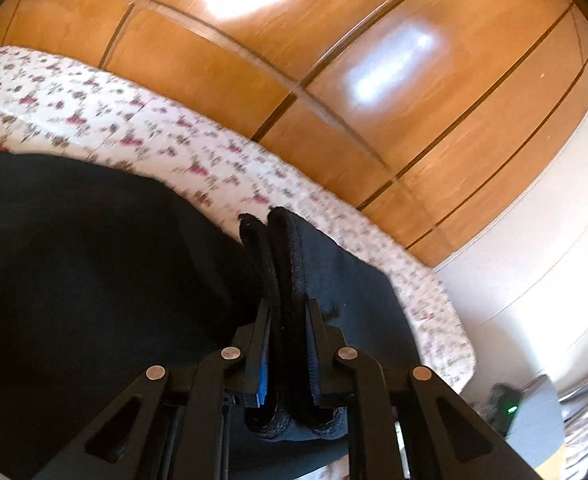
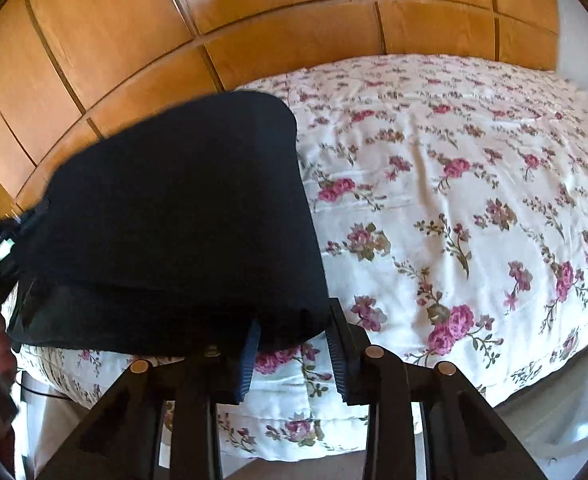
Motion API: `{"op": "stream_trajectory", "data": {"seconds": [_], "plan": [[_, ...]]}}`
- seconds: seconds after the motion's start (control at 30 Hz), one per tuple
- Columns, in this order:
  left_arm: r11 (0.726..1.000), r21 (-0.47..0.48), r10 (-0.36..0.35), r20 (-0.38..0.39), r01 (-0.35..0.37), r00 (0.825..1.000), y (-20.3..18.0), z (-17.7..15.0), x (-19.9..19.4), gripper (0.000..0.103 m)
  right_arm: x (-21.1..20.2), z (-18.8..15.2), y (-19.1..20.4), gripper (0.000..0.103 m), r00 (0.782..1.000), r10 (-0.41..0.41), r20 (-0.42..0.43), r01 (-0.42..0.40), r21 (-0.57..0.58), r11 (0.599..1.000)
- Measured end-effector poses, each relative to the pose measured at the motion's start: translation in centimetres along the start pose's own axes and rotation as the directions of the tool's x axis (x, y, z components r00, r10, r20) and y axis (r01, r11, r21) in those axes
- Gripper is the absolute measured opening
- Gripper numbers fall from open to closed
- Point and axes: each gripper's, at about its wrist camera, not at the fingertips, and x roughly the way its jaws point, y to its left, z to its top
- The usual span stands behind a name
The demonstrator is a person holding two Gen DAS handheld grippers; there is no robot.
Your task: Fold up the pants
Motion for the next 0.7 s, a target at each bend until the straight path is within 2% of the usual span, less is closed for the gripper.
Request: {"op": "stream_trajectory", "data": {"seconds": [0.1,0.2,0.27,0.37,0.5,0.53,0.6,0.7], "plan": [[0.999,-0.036,0.028,-0.016,-0.029,0.999,1.8,-1.3,0.2,0.015,0.1,0.0,-0.2,0.030,1.000,-0.009,-0.005,0.009,0.012,1.000],[0.994,0.022,0.112,-0.059,-0.111,0.992,2.9,-2.5,1.6,0.015,0.7,0.0,-0.8,0.030,1.000,0.017,-0.015,-0.016,0.064,0.998],[0.995,0.025,0.102,-0.036,-0.101,0.994,3.1,-2.8,1.4,0.015,0.4,0.0,-0.3,0.030,1.000,0.019,-0.006,-0.018,0.010,1.000],[0.996,0.006,0.090,-0.034,-0.090,0.995,3.3,-2.8,1.4,0.018,-0.9,0.1,-0.6,0.031,0.997,0.071,-0.008,-0.071,0.029,0.997],[0.997,-0.023,0.076,-0.028,-0.076,0.997,3.6,-2.8,1.3,0.022,-4.9,0.3,-1.0,0.031,0.987,0.108,0.116,-0.111,0.014,0.994],[0.996,-0.018,0.083,-0.024,-0.083,0.996,3.3,-2.8,1.2,0.023,-6.1,0.8,-0.8,0.031,0.980,0.111,0.167,-0.111,-0.011,0.994],[0.995,0.008,0.104,-0.015,-0.103,0.995,2.6,-2.7,1.1,0.023,-6.8,1.9,-0.2,0.031,0.968,0.133,0.214,-0.126,-0.048,0.991],[0.990,0.049,0.133,-0.014,-0.133,0.991,2.0,-2.7,1.5,0.025,-5.6,4.8,2.1,0.031,0.964,0.144,0.224,-0.116,-0.135,0.984]]}}
